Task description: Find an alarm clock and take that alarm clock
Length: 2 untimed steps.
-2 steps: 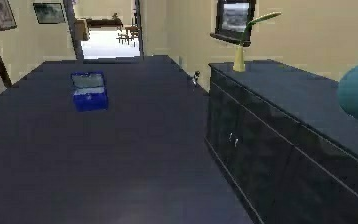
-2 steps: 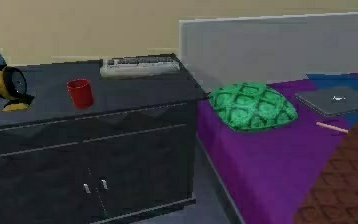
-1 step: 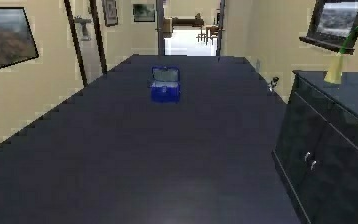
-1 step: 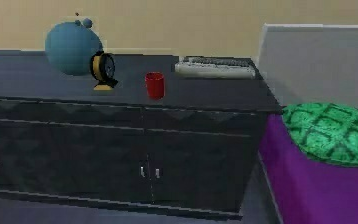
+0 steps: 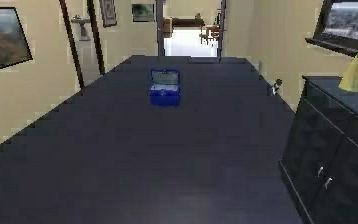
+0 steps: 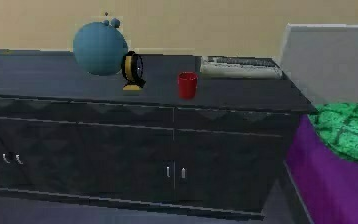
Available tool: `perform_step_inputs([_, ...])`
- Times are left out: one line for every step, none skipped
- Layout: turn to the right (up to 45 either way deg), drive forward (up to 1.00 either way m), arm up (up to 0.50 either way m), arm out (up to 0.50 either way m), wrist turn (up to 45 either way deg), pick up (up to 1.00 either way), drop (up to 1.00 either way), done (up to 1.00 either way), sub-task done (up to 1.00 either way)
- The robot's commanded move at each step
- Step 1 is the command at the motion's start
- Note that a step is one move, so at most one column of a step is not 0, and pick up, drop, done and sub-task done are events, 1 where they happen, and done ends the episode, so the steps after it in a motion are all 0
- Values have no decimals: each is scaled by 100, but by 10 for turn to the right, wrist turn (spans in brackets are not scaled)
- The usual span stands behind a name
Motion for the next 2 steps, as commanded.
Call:
perform_step_inputs([450, 0, 0, 0, 0, 0, 0, 0, 0])
perform_step_inputs([420, 0, 0, 0, 0, 0, 0, 0, 0])
